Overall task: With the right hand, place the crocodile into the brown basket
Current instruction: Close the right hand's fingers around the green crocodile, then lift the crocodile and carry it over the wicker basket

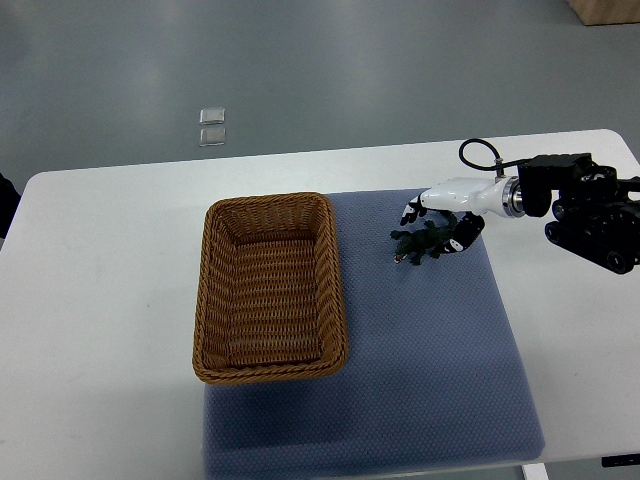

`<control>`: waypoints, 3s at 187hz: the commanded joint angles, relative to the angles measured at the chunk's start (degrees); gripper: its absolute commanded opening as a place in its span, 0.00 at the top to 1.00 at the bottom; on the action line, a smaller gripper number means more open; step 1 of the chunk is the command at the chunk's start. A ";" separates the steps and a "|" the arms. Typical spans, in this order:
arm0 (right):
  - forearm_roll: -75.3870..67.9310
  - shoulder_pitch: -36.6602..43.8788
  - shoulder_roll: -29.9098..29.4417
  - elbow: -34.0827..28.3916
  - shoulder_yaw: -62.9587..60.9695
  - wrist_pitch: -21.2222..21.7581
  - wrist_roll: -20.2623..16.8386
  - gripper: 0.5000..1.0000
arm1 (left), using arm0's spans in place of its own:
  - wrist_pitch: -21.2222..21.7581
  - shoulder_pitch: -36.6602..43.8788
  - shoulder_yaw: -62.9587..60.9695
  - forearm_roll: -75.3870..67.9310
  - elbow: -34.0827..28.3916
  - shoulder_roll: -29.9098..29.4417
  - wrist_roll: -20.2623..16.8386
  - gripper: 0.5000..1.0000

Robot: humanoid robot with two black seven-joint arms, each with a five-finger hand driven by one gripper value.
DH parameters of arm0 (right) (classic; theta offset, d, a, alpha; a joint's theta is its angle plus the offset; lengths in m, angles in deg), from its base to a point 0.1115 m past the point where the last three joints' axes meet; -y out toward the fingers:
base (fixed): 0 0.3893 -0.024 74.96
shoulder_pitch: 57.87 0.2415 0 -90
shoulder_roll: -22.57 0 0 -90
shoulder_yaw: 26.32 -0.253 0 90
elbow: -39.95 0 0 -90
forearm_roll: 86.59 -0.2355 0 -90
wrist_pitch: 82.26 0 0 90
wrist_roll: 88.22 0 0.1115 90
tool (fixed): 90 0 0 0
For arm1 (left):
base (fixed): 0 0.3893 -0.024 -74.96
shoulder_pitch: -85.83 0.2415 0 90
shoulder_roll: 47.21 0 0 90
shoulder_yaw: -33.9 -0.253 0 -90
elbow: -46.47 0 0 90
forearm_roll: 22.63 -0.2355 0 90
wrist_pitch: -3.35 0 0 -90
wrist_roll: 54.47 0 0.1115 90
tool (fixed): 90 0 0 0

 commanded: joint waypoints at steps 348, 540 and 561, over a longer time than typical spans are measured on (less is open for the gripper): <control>-2.27 10.28 -0.57 -2.91 0.35 -1.06 3.89 0.89 | 0.00 0.01 -0.08 0.00 -0.09 0.00 -0.03 0.00; -1.74 12.39 -14.54 -13.20 -0.35 -0.10 4.60 0.80 | 0.00 0.01 0.00 0.00 -0.09 0.00 -0.03 0.00; -1.48 11.86 -15.07 -13.02 -0.27 -0.10 4.25 0.66 | 0.00 0.01 0.00 0.00 -0.09 0.00 0.06 0.00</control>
